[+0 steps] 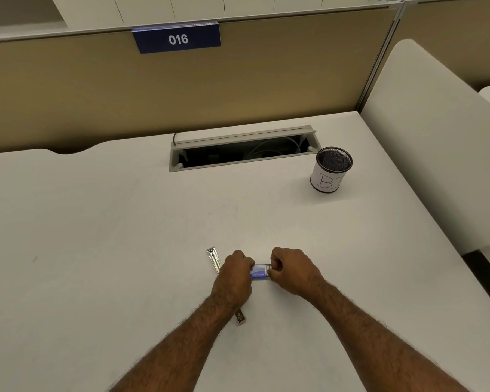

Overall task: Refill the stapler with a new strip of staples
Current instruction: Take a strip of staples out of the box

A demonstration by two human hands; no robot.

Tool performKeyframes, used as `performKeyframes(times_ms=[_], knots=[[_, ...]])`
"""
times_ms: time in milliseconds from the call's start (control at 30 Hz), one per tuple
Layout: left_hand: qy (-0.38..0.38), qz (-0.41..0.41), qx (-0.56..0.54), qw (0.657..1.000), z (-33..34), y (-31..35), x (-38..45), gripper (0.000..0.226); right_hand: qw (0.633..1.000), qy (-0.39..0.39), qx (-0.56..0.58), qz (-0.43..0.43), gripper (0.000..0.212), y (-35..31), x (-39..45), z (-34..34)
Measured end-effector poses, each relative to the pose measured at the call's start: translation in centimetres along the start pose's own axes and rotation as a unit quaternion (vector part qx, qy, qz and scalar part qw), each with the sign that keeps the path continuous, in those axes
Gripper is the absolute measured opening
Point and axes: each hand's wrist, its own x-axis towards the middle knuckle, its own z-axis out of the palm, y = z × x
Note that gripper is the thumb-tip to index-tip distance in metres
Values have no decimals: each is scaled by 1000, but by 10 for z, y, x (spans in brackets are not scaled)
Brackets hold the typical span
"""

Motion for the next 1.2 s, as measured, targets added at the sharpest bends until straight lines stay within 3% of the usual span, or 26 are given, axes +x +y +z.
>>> performKeyframes(times_ms=[233, 400, 700, 833, 900, 1000, 1067, 1200], knots=[[0, 12, 0, 1000, -2, -1, -1, 31, 976, 72, 195, 71, 13, 7, -4, -19], [4, 23, -1, 1000, -3, -2, -3, 27, 953, 51, 271, 126, 4, 24, -10, -33], [-4, 24, 7, 1000, -7, 1, -4, 26, 978, 49, 119, 165, 5, 40, -5, -30], [-9, 24, 9, 1000, -9, 2, -4, 26, 979, 114, 77, 148, 15, 38, -8, -28], [-9, 24, 8, 1000, -10, 2, -4, 26, 983, 125, 84, 103, 13, 32, -12, -26], [-8, 19, 4, 1000, -10, 3, -3, 26, 992, 36, 100, 61, 8, 18, -17, -20], [-11, 18, 6, 1000, -11, 5, -3, 27, 987, 3, 140, 85, 9, 12, -17, -13], [-9, 18, 0, 1000, -12, 7, -4, 31, 967, 22, 210, 140, 11, 7, -15, -3]])
